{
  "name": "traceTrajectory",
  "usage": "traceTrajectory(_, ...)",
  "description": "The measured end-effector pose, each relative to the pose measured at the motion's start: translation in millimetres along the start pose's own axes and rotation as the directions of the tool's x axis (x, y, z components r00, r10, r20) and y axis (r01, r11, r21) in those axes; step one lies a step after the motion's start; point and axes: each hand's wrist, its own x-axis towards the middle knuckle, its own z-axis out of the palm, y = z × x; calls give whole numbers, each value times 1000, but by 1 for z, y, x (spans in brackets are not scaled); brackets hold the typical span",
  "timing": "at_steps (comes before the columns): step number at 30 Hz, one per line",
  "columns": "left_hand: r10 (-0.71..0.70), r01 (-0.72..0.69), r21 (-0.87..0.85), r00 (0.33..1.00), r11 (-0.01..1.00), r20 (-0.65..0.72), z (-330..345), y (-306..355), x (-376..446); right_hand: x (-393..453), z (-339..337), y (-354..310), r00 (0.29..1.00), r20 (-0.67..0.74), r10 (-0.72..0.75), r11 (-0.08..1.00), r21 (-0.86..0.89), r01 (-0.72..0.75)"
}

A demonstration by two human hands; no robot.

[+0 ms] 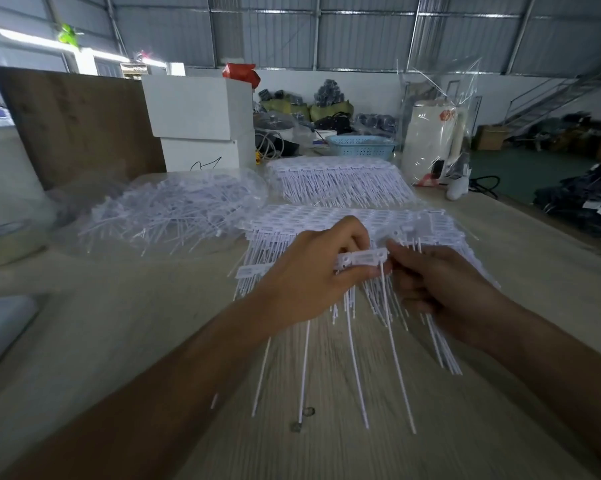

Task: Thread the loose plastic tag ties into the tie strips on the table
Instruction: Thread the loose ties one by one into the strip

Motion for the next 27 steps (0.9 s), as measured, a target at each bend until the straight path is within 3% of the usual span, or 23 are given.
traceTrajectory(6, 66, -78, 250, 996, 965, 55, 0, 0, -6, -6, 8, -1, 992, 128, 7, 999, -47, -1)
traceTrajectory(11, 65, -79, 200, 995, 977, 74, -6, 2, -4, -6, 6, -7, 996, 71, -49, 999, -11, 50)
traceTrajectory(14, 93, -104, 287, 994, 952, 53, -14, -8, -7, -5, 3, -11, 999, 11, -32, 997, 63, 31)
traceTrajectory(17, 68, -76, 343, 997, 936, 36, -15, -11, -10, -6, 5, -7, 999, 47, -17, 998, 58, 14)
traceTrajectory(23, 143, -140, 425, 989, 894, 26, -16, -7, -8, -11, 9, -5, 992, 71, -102, 985, -135, 111)
traceTrajectory(27, 138, -151, 377, 989, 914, 60, -15, -7, -9, -11, 8, -3, 974, 86, -212, 942, -249, 227)
